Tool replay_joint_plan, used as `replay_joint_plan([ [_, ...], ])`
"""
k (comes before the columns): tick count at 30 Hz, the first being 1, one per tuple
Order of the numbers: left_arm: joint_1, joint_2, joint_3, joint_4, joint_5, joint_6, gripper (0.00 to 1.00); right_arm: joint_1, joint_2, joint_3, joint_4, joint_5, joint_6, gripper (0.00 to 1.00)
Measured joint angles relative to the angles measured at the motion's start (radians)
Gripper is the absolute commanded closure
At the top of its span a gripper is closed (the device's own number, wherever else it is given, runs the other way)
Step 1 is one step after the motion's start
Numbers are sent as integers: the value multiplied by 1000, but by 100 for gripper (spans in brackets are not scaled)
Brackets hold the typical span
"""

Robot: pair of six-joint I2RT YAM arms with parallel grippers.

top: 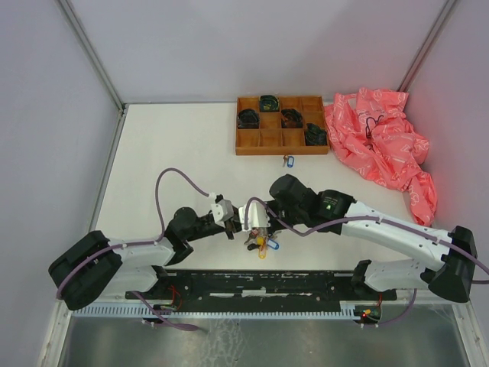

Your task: Put the keys on the keyring

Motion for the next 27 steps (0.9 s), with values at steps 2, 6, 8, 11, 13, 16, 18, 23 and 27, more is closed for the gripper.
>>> replay_joint_plan([
  [2, -1, 0, -4, 5, -13, -4, 97, 0, 0, -2, 7, 0, 4, 96],
  [6, -1, 0, -10, 5, -26, -3, 97, 0, -8, -5, 11, -7, 16, 83],
  [8, -1, -1, -11, -1, -35, -2, 97, 0, -15, -5, 8, -16, 32, 74],
  [11, 0, -8, -11, -13, -51, 11, 97, 0, -25, -5, -5, -31, 57, 64],
  [13, 0, -13, -11, -26, -58, 23, 97, 0, -27, -5, -11, -30, 77, 56],
  [16, 0, -18, -11, -39, -68, 26, 97, 0, -28, -5, -22, -26, 108, 53],
  [18, 0, -19, -11, -47, -71, 35, 97, -7, -29, -5, -21, -19, 135, 53],
  [23, 0, -29, -11, -67, -74, 57, 97, -70, -50, -32, 27, -48, 220, 54],
  [27, 0, -45, -11, -85, -98, 58, 97, -171, -75, -95, 122, -130, 341, 55],
])
